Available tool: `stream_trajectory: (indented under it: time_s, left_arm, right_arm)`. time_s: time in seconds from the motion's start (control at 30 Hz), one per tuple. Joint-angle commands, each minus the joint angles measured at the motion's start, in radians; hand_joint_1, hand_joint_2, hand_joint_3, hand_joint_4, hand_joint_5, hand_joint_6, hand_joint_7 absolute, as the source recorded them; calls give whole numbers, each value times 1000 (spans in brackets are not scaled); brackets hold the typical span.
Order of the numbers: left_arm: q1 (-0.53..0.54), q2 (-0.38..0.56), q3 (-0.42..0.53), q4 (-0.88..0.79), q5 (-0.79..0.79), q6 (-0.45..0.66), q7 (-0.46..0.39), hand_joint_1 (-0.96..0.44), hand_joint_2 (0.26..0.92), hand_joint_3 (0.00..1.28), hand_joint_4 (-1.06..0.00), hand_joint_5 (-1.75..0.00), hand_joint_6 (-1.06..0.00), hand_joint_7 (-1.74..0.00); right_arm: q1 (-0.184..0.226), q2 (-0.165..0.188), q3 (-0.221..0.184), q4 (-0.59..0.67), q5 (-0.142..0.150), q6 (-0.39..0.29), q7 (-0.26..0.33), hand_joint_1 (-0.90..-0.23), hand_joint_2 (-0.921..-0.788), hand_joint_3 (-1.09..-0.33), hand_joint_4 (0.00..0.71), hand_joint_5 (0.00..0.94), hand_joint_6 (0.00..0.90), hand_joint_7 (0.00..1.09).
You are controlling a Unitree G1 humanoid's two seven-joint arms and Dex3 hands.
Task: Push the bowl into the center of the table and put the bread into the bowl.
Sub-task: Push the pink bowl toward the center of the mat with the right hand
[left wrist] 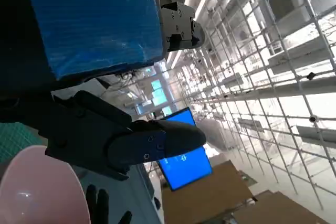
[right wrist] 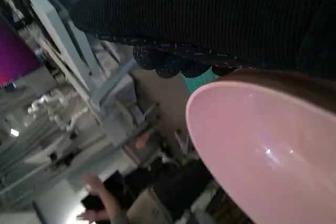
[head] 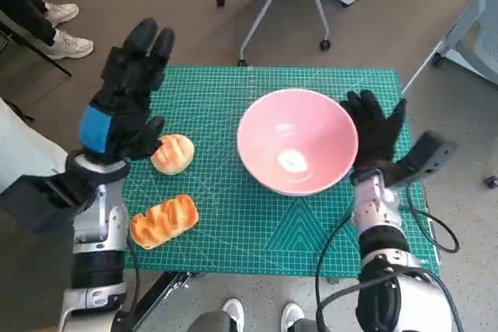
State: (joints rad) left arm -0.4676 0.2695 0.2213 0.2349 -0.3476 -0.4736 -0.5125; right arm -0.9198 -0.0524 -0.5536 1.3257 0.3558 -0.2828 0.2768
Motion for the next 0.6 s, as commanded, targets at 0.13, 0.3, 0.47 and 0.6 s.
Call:
stream_trajectory:
  time_s: [0.13, 0.3, 0.47, 0.6]
  left_arm:
    - [45, 12, 9, -60, 31, 5, 45, -695, 921, 538, -106, -4, -8, -318]
    - [57, 15, 11, -78, 39, 11, 62, -691, 921, 540, -106, -4, -6, -317]
    - [60, 17, 8, -83, 39, 14, 67, -691, 921, 541, -106, -3, -5, -317]
    - [79, 10, 12, -102, 38, 19, 85, -695, 921, 542, -105, -2, -2, -316]
  right_arm:
    - [-10, 41, -9, 16, 1, 25, 20, -612, -921, -753, 107, 0, 160, 177]
    - [-15, 49, -4, 16, -9, 29, 24, -615, -921, -760, 79, 0, 149, 162]
    - [-15, 49, -5, 15, -10, 30, 25, -615, -921, -764, 74, 0, 148, 155]
    - [-24, 58, 12, 16, -27, 39, 19, -609, -921, -772, 78, 2, 153, 151]
